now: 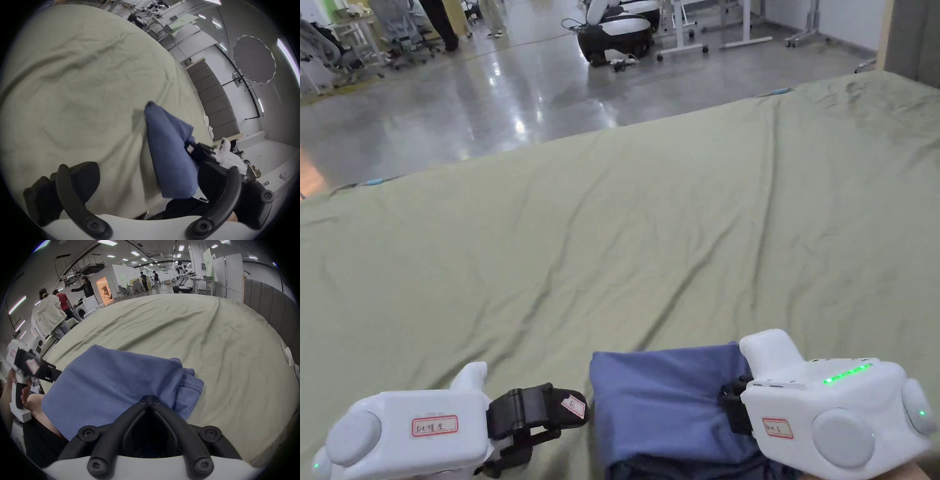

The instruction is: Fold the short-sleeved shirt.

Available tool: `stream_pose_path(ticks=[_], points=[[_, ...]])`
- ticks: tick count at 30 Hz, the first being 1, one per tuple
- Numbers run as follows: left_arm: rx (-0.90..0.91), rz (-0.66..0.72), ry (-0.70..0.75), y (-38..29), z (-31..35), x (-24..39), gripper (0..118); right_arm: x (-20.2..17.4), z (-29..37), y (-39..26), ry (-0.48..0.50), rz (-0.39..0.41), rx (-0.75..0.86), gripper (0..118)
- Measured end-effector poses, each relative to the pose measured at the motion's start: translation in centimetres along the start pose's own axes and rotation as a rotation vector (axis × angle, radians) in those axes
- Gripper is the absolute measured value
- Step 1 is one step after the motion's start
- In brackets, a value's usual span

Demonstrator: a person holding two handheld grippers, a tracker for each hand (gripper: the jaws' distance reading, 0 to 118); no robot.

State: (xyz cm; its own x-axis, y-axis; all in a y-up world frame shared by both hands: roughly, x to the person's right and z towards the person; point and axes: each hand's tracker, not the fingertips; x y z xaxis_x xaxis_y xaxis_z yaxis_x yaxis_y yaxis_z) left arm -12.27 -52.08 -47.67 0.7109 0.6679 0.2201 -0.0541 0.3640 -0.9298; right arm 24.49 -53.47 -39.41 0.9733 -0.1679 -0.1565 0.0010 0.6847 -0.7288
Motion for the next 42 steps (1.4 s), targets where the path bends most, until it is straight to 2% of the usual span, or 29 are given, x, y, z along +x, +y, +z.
stream_pose_path(ticks=[2, 5, 7, 9, 11, 12, 13, 14, 15, 17, 19, 22, 25, 33, 35, 39, 42], points=[[-0.012, 0.054, -0.096, 0.5, -1.3, -0.2, 118, 0.2, -0.1, -0.2, 0.007, 0.003, 0.009, 2], [-0.064, 0.156, -0.224, 0.6, -3.8, -1.0, 118, 0.9, -0.1, -0.3, 0.039, -0.048, 0.015, 2], [-0.039, 0.144, -0.254, 1.1, -5.1, -0.3, 118, 0.7, 0.0, -0.4, 0.037, -0.043, 0.02, 2], [-0.046, 0.202, -0.333, 1.2, -6.6, 0.3, 115, 0.5, 0.1, -0.6, 0.032, -0.015, 0.033, 2], [-0.121, 0.247, -0.441, 1.2, -8.2, 1.3, 97, 0.5, 0.2, -0.8, 0.035, -0.018, 0.043, 2], [-0.108, 0.192, -0.347, 1.0, -8.8, 2.5, 87, 0.6, 0.3, -0.9, 0.036, -0.031, 0.05, 2], [-0.094, 0.074, -0.243, 1.0, -9.3, 2.9, 36, 0.8, 0.4, -1.0, 0.036, -0.043, 0.055, 2], [-0.117, 0.044, -0.216, 1.0, -9.5, 3.2, 33, 1.0, 0.7, -1.1, 0.047, -0.06, 0.066, 2], [-0.127, 0.047, -0.263, 1.2, -9.4, 3.2, 33, 1.0, 1.1, -1.3, 0.048, -0.076, 0.076, 2], [-0.125, 0.056, -0.257, 1.7, -8.1, 2.7, 33, 1.0, 2.2, -1.4, 0.045, -0.084, 0.092, 2], [-0.116, 0.0, -0.192, 2.2, -6.3, 2.4, 33, 0.9, 3.3, -1.4, 0.043, -0.084, 0.113, 2], [-0.112, -0.014, -0.147, 2.4, -2.3, 1.7, 33, 0.1, 5.0, -1.0, 0.063, -0.054, 0.147, 2], [-0.074, -0.076, -0.044, 2.8, 3.5, -0.2, 33, -1.5, 6.1, -0.5, 0.08, -0.033, 0.173, 2], [0.015, -0.051, 0.195, 5.5, 19.1, -9.6, 33, -7.9, 7.7, 0.7, 0.153, 0.033, 0.186, 2], [0.026, -0.058, 0.292, 5.8, 22.3, -12.0, 33, -9.4, 7.8, 0.9, 0.167, 0.057, 0.171, 2], [0.018, -0.09, 0.428, 6.9, 27.1, -16.6, 32, -10.7, 6.7, 0.9, 0.138, 0.124, 0.137, 2], [0.003, -0.135, 0.596, 8.3, 29.3, -19.2, 32, -12.1, 6.3, 1.2, 0.124, 0.149, 0.127, 2]])
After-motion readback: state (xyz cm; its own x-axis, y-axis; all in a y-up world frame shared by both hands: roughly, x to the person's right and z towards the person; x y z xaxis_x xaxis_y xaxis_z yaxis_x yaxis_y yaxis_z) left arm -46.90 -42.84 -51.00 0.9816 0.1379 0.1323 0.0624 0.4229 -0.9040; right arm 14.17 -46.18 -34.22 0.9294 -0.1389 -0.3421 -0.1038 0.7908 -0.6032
